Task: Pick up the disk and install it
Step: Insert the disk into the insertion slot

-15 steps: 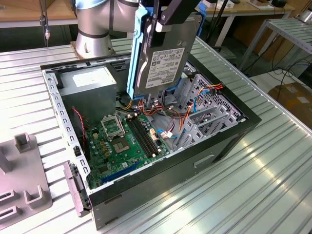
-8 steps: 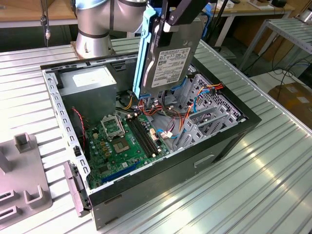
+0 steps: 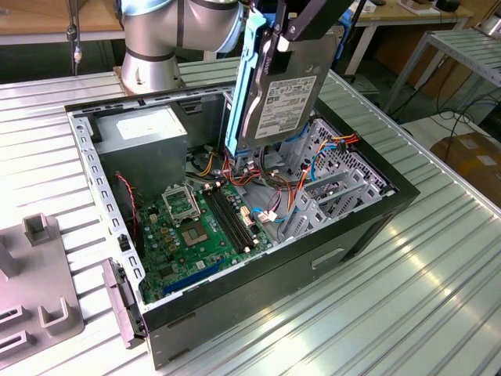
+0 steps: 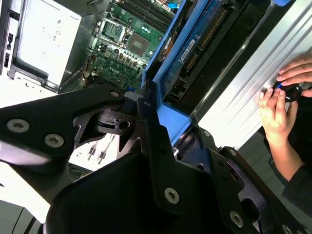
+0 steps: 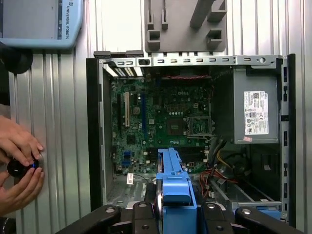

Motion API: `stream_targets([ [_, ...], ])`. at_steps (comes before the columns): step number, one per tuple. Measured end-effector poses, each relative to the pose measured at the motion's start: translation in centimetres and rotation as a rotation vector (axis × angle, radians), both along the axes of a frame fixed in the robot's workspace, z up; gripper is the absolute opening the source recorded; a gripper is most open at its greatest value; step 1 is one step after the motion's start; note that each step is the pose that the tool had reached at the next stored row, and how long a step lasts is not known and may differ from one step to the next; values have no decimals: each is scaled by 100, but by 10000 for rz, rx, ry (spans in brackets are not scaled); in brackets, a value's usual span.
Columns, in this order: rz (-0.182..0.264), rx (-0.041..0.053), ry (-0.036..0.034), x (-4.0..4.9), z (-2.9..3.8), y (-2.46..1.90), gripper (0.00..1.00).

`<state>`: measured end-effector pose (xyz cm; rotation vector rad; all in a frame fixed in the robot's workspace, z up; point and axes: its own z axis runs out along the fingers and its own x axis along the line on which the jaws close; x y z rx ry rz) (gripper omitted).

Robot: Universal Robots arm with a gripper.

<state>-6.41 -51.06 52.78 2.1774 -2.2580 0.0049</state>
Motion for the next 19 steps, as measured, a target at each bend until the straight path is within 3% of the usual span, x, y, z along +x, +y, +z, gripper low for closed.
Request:
stream_targets([
  [4,0,-2,1,14,-2,-73,37],
  [9,1,0,0,30,-5,-222,37],
  [12,0,-1,1,165,-13,-287,37],
  [19,0,-1,2,423,-29,-348,37],
])
